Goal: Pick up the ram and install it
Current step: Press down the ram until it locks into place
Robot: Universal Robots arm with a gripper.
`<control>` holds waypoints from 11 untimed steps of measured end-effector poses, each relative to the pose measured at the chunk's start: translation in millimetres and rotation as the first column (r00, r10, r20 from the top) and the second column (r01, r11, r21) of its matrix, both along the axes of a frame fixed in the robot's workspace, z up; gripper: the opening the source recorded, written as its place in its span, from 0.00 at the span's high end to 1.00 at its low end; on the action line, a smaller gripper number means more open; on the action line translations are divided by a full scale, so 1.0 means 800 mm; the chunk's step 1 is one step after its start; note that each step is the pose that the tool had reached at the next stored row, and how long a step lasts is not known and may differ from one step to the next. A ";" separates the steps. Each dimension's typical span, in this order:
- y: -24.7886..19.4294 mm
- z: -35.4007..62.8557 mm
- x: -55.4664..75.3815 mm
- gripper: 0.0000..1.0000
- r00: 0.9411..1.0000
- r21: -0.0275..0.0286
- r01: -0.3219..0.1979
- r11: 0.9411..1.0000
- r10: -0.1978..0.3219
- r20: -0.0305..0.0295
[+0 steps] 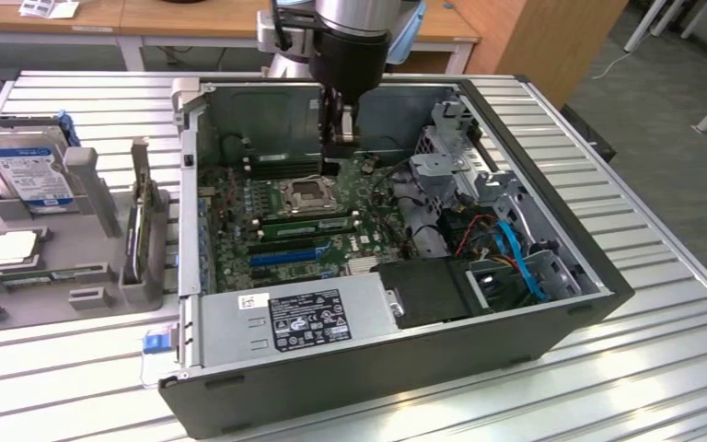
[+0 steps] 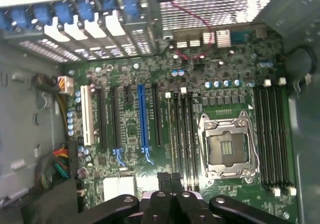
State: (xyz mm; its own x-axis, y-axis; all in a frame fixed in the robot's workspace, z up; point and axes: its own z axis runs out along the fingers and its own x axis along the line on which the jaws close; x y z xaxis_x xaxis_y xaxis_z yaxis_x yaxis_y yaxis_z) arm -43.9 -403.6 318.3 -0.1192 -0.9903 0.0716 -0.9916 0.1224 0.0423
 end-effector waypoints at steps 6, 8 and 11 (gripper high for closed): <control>0.0000 0.000 0.000 0.89 0.995 0.000 0.104 0.995 -0.104 0.000; 0.0000 0.000 0.000 0.89 0.991 0.000 0.137 0.991 -0.137 0.000; 0.0000 0.000 0.000 0.89 0.983 0.000 0.186 0.983 -0.186 0.000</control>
State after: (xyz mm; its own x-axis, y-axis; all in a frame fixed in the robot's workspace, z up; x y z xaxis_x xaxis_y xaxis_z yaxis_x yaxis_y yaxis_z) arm -43.9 -403.6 318.2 -0.3015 -0.9508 0.0717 -0.9514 0.3049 0.0423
